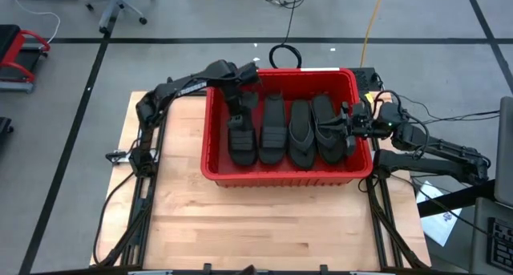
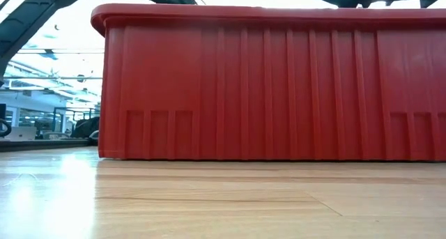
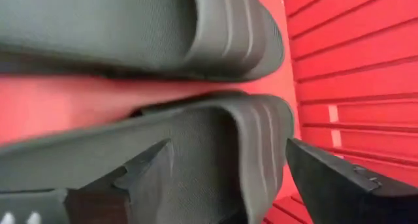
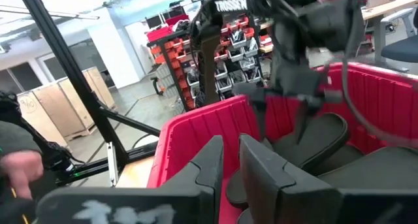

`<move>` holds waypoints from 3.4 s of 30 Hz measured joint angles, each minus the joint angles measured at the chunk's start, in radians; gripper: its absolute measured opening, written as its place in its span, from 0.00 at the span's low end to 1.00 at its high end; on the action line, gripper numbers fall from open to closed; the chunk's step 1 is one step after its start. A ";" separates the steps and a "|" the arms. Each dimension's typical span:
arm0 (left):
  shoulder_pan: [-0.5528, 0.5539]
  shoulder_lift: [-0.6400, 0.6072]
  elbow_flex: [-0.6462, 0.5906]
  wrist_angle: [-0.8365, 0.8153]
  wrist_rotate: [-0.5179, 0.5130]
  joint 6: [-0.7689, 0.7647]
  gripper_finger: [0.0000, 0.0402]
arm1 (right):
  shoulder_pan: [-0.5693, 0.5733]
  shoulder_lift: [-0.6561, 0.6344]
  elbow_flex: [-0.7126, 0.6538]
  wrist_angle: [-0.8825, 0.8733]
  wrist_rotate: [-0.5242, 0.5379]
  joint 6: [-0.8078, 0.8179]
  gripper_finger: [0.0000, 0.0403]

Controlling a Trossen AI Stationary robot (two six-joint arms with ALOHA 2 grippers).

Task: Pick and place slides into bin
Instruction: Return to Home Position

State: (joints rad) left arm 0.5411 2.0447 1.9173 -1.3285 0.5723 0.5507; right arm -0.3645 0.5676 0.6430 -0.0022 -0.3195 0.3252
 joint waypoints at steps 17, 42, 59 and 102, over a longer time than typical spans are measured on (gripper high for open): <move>-0.242 -0.397 0.222 0.321 -0.189 0.100 0.21 | -0.002 0.007 0.000 0.102 -0.032 0.095 0.11; -0.517 -0.695 -0.385 1.061 -0.711 -0.633 0.00 | 0.196 -0.074 0.450 -0.566 0.083 -0.333 0.00; -0.443 -1.087 -1.071 1.709 -0.680 -0.549 0.00 | 0.196 -0.332 0.093 -0.167 0.106 -0.202 0.00; -0.550 -1.770 -1.412 1.324 -0.860 -0.583 0.00 | 0.356 -0.143 -0.157 0.131 0.315 0.006 0.00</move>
State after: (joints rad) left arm -0.0090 0.2747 0.5056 -0.0048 -0.2875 -0.0320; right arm -0.0082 0.4244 0.4862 0.1290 -0.0043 0.3309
